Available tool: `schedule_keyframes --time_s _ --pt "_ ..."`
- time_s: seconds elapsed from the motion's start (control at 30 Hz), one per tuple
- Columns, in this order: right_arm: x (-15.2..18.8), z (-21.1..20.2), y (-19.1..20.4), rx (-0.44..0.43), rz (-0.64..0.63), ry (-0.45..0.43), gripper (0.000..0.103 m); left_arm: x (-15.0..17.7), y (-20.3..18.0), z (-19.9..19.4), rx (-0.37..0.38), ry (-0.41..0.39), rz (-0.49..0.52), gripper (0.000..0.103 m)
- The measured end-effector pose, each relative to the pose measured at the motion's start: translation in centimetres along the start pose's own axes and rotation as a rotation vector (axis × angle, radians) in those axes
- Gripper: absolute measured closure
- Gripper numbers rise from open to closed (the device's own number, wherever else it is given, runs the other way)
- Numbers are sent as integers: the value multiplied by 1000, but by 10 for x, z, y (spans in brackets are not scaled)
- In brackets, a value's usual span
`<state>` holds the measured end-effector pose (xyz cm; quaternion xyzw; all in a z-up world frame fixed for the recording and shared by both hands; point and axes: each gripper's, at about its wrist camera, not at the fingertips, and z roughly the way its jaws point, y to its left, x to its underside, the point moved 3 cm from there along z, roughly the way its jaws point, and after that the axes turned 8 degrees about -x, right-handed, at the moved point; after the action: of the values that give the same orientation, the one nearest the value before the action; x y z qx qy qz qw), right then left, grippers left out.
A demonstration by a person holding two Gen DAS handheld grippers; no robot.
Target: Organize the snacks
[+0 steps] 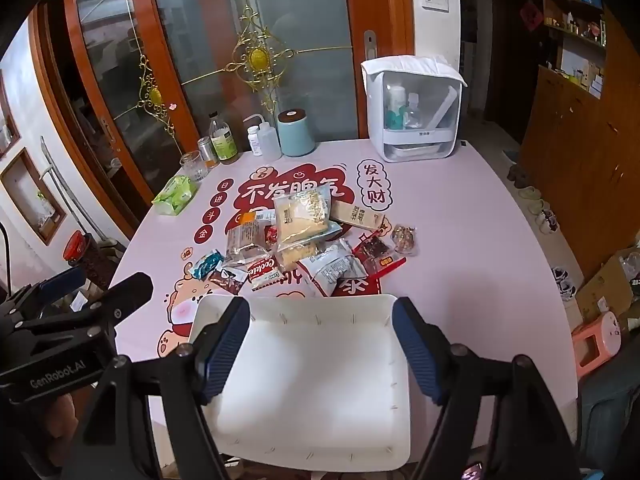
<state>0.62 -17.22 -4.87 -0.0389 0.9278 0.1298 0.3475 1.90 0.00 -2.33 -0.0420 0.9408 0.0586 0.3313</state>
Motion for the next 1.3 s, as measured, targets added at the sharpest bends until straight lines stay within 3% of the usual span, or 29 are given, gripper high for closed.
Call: schedule_keyframes --time_s 0.47,1.3 --pt "-4 3 3 -18 -2 3 28 -1 -10 5 -6 -6 18 1" --pt "-2 19 3 -33 10 29 28 -4 7 8 4 13 -4 1"
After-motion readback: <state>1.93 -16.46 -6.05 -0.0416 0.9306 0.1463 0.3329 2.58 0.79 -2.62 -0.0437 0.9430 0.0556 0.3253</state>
